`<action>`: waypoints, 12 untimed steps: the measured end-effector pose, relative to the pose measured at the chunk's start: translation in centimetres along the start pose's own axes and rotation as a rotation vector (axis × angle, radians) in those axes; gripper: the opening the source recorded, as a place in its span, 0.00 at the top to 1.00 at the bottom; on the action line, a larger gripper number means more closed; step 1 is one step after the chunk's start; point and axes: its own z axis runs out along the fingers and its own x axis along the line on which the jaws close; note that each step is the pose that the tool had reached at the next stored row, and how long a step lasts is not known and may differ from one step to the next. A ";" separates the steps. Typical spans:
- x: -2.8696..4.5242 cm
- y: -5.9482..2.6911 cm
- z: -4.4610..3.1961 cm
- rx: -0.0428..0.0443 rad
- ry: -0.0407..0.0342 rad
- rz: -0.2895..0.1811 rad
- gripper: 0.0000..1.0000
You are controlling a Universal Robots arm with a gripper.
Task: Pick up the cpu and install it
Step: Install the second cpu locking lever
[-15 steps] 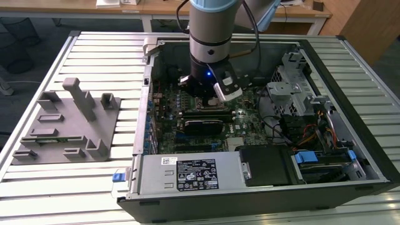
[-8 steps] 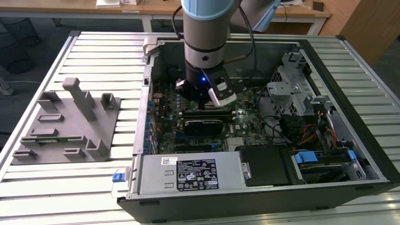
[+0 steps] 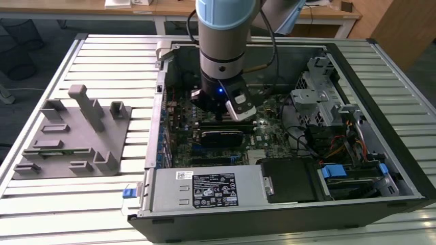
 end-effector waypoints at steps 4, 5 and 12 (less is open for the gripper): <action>0.25 -0.24 0.03 -0.0414 0.0033 0.001 0.89; 0.27 -0.35 0.08 -0.0459 0.0036 0.001 0.89; 0.35 -1.33 0.48 -0.0652 0.0047 0.004 0.89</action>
